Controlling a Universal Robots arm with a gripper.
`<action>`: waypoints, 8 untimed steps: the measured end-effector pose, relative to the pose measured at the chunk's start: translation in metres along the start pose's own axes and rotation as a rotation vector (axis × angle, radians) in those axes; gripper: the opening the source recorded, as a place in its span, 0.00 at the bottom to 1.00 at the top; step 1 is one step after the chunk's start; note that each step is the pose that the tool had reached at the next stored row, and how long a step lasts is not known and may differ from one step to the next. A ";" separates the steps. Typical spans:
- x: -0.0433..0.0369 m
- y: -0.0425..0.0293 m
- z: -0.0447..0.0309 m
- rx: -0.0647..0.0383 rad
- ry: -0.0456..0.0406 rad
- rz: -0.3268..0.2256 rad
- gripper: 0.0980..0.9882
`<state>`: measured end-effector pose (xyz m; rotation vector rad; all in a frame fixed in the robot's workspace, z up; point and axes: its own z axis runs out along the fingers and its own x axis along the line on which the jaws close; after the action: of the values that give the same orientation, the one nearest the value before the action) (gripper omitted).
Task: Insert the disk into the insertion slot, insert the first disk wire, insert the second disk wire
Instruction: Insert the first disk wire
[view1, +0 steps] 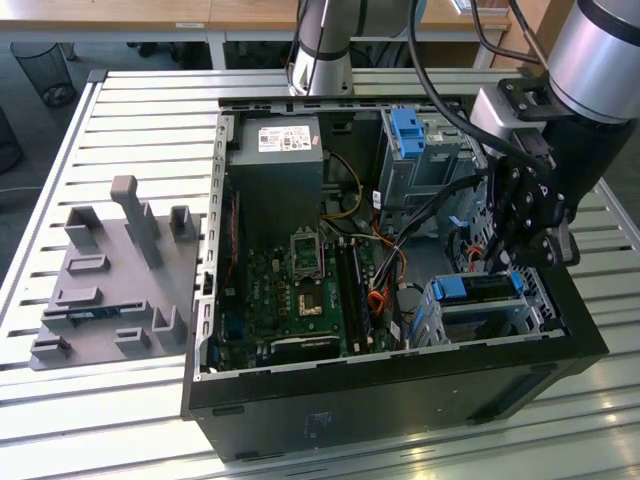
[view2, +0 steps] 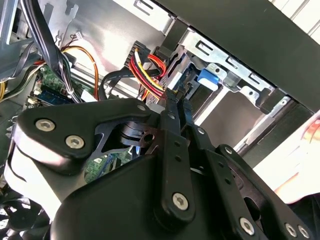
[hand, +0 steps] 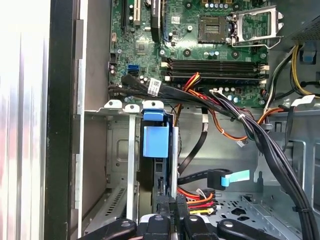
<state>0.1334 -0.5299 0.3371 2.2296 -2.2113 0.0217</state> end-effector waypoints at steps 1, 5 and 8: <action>0.0000 0.0000 0.0003 0.000 0.0001 0.000 0.08; 0.0003 0.0000 0.0012 0.000 -0.0001 0.000 0.08; 0.0015 0.0000 0.0014 0.000 -0.0001 0.000 0.08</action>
<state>0.1334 -0.5314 0.3357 2.2296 -2.2117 0.0221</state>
